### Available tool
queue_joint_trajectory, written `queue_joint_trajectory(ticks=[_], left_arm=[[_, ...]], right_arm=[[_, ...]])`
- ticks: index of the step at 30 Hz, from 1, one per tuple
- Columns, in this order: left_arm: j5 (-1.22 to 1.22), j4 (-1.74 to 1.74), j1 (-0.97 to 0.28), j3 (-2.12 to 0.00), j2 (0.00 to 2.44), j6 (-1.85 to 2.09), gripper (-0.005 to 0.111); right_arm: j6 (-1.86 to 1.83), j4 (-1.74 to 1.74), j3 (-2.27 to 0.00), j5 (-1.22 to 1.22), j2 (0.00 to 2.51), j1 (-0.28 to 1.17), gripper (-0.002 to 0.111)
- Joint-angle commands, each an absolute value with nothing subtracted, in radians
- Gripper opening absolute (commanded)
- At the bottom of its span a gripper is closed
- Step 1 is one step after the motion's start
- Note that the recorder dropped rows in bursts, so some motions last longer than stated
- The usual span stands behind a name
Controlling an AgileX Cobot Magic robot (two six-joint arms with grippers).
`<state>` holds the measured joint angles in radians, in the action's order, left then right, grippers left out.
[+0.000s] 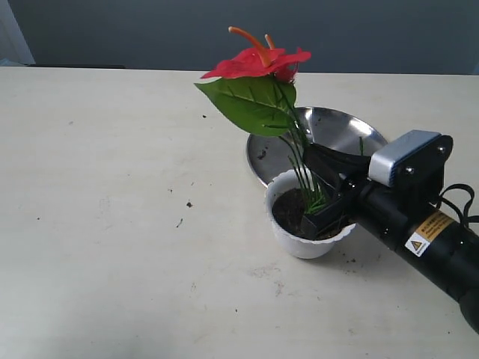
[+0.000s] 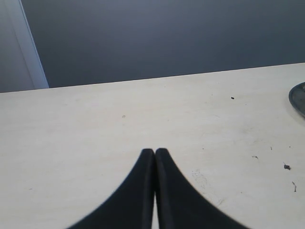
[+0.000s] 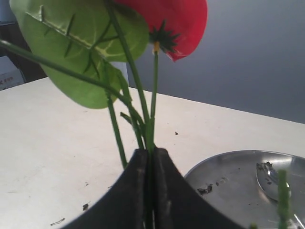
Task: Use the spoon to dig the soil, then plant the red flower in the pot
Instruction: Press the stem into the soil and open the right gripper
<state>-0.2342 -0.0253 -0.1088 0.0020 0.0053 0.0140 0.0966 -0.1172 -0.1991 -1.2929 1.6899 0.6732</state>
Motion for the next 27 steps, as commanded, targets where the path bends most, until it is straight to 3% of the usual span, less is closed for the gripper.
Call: queue_joint_trajectory(ticks=[1, 6, 27], left_arm=[[-0.232, -0.024, -0.112, 0.000, 0.000, 0.010, 0.000], [-0.232, -0.024, -0.112, 0.000, 0.000, 0.010, 0.000], [-0.232, -0.024, -0.112, 0.000, 0.000, 0.010, 0.000]], right_arm=[[0.107, -0.124, -0.166, -1.221, 1.729, 0.670, 0.008], [0.107, -0.124, -0.166, -1.221, 1.729, 0.670, 0.021], [0.109, -0.122, -0.185, -1.221, 1.609, 0.670, 0.021]])
